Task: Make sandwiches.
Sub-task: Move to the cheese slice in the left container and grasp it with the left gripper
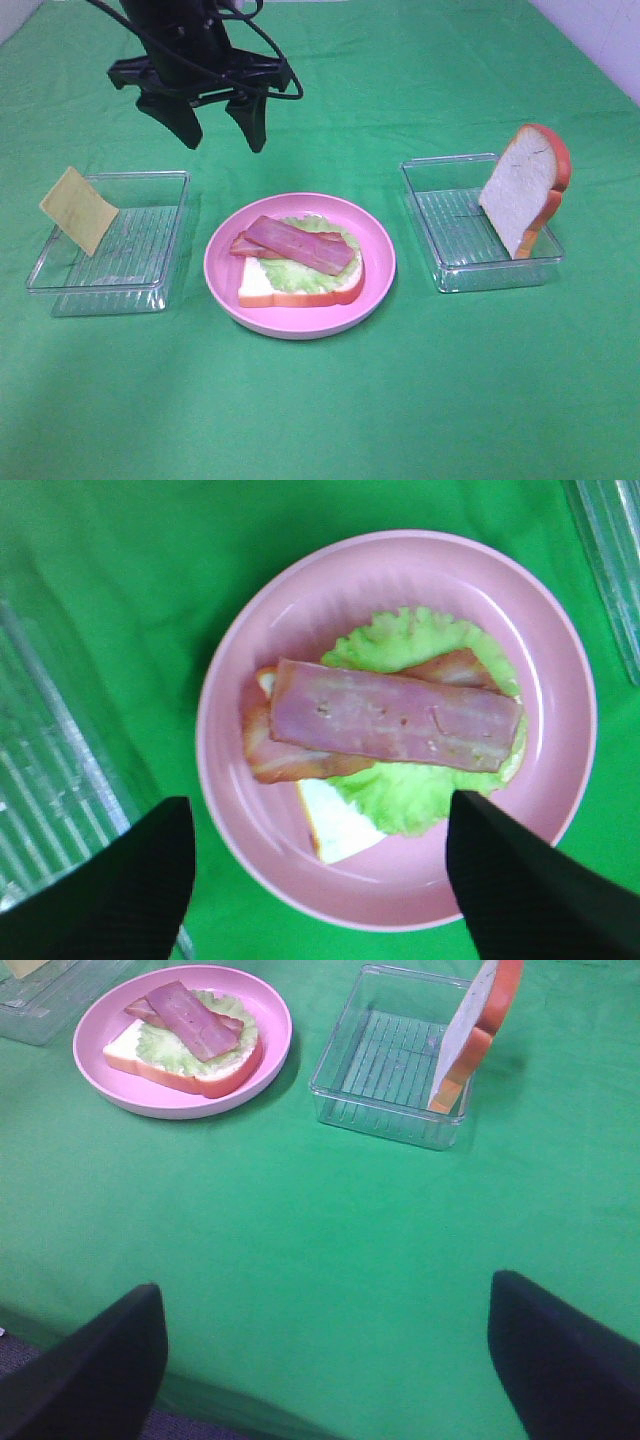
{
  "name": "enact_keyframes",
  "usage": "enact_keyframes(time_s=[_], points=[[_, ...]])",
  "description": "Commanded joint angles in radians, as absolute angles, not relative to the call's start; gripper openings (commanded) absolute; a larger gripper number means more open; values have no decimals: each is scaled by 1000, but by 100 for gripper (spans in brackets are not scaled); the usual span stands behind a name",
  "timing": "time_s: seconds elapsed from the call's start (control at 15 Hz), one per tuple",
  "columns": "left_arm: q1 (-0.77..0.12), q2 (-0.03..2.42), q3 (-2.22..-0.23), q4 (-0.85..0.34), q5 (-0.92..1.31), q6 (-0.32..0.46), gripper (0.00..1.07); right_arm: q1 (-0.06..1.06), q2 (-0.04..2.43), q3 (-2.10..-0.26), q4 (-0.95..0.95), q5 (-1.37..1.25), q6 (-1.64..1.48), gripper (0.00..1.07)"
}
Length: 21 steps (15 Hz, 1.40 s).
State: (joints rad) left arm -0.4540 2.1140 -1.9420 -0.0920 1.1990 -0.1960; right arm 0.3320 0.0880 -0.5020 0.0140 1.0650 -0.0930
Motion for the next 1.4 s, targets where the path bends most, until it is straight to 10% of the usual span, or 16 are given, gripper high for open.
enact_keyframes(time_s=[0.07, 1.4], points=[[-456, 2102, -1973, -8, 1274, -246, 68, 332, 76, -502, 12, 1056, -91, 80], [-61, 2038, -1758, 28, 1227, -244, 69, 332, 76, -502, 12, 1056, -91, 80]])
